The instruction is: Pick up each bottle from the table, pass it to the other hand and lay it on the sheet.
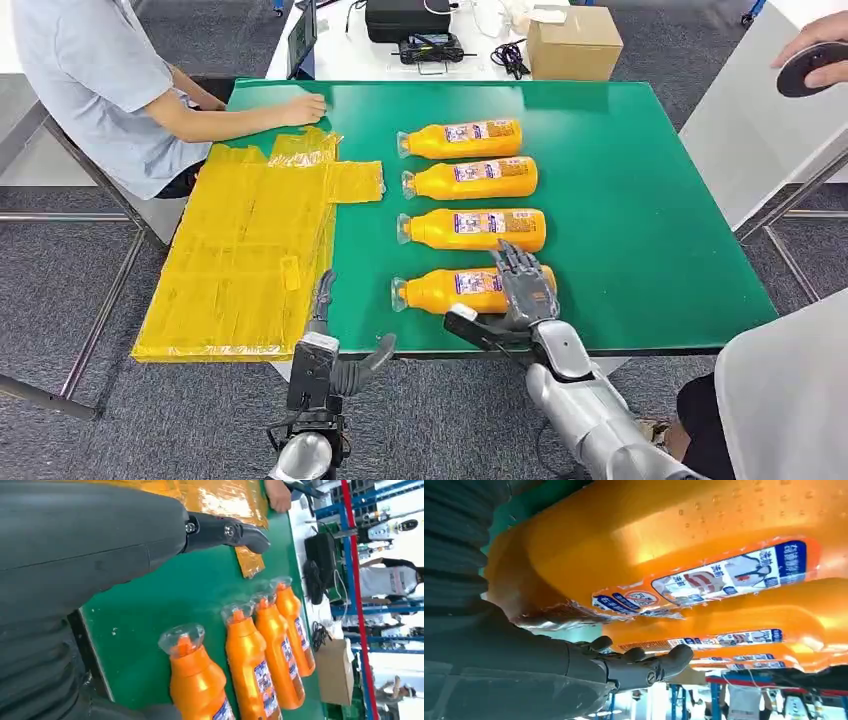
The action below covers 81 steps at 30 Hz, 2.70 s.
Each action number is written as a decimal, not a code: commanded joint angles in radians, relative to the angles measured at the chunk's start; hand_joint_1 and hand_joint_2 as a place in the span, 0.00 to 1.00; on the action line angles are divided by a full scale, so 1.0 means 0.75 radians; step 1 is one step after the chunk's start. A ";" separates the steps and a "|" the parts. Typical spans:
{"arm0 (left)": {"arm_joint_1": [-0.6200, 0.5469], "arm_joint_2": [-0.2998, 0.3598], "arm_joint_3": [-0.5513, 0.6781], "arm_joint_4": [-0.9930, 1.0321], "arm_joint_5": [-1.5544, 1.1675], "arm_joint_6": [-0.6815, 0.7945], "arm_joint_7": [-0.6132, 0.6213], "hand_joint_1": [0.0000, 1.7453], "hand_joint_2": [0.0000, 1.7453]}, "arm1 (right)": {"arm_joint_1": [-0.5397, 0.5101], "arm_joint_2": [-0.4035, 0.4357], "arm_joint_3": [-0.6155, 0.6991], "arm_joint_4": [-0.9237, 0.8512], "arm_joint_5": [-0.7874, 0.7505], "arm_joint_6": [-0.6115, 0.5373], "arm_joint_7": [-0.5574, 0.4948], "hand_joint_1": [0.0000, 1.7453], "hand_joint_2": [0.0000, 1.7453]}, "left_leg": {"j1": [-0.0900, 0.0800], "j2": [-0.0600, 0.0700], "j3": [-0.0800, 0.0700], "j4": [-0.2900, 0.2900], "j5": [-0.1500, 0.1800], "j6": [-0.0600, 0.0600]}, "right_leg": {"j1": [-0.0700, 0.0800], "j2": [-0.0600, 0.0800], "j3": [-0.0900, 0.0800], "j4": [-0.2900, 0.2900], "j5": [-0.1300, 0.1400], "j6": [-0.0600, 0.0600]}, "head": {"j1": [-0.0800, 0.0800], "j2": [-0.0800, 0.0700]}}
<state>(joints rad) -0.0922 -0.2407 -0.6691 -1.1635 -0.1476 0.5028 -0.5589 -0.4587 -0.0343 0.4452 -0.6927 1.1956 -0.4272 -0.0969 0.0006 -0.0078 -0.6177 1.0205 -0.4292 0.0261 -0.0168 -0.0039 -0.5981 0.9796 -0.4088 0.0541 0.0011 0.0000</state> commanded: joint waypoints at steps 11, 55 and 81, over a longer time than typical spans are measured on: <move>-0.059 0.054 -0.062 0.037 0.010 -0.060 0.034 0.00 1.00 | -0.155 -0.017 0.012 0.270 -0.214 0.357 -0.093 1.00 1.00 | 0.000 0.000 0.007 -0.002 -0.001 -0.002 | 0.001 0.000 0.006 -0.002 -0.001 -0.003 | 0.000 0.000; -0.117 0.016 -0.013 0.130 0.755 -0.400 0.174 0.00 1.00 | -0.035 -0.042 -0.098 -0.377 -1.236 0.757 -0.354 1.00 1.00 | 0.001 0.008 0.023 0.000 -0.003 -0.004 | 0.002 0.007 0.019 0.001 0.000 -0.005 | 0.000 0.000; -0.239 -0.054 0.056 0.183 0.536 -0.142 -0.124 0.00 1.00 | -0.032 0.020 0.239 -0.468 -1.269 0.769 -0.368 1.00 1.00 | 0.002 0.008 0.010 0.000 -0.004 -0.004 | 0.002 0.008 0.007 0.001 -0.002 -0.004 | 0.001 0.000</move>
<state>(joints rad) -0.2326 -0.2781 -0.6764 -1.0208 0.2396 0.3741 -0.6481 -0.4371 -0.0225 0.5218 -1.0575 0.2369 0.1495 -0.3761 0.0014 -0.0049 -0.6153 1.0206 -0.4297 0.0253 -0.0159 -0.0009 -0.5964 0.9797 -0.4086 0.0540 0.0015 0.0000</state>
